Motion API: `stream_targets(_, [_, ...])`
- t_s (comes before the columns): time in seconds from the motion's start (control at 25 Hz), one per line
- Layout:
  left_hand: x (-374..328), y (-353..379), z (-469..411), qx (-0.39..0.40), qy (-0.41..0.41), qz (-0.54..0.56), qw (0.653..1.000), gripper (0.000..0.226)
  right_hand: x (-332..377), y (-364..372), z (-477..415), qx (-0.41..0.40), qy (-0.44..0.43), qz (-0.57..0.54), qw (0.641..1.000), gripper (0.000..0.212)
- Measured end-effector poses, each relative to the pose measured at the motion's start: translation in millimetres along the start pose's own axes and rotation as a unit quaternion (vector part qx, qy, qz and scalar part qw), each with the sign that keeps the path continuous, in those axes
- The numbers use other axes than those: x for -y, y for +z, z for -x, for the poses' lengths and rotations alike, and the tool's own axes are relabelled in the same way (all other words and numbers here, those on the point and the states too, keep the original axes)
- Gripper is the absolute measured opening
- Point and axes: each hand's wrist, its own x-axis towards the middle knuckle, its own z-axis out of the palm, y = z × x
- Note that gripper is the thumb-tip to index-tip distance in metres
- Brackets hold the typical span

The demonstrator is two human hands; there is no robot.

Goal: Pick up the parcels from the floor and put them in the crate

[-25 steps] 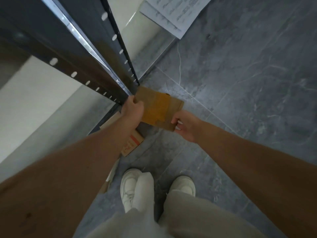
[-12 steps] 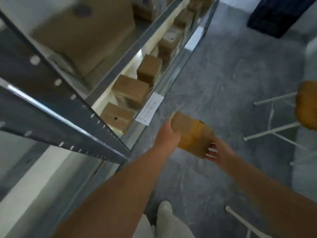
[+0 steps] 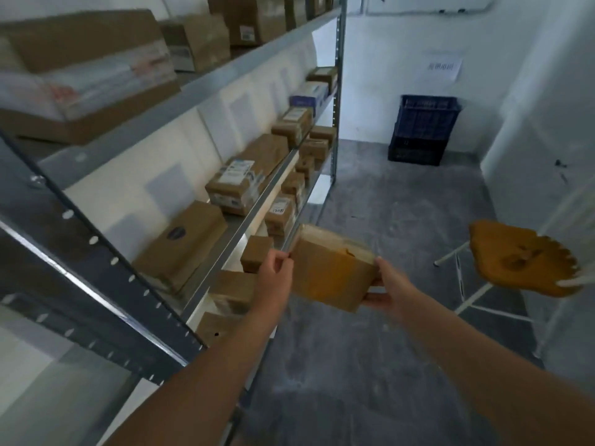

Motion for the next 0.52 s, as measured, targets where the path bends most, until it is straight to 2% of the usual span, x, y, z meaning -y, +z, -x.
stream_targets(0.12, [-19,5,11,-0.065,-0.028,0.044,0.997,0.022,22,-25,2,0.064,-0.006,0.012,0.998,0.047])
stream_targets(0.28, [-36,30,36,-0.172,-0.061,0.166,0.969,0.021,57,-45,-3,0.132,-0.050,0.069,0.988,0.049])
stream_targets(0.4, [-44,36,43,-0.180,-0.072,0.174,0.965,0.016,76,-48,-13,0.185,-0.079,0.091,0.975,0.048])
stream_targets(0.52, [-46,34,51,-0.166,-0.062,0.111,0.978,0.025,84,-46,-22,0.253,-0.093,0.097,0.958,0.042])
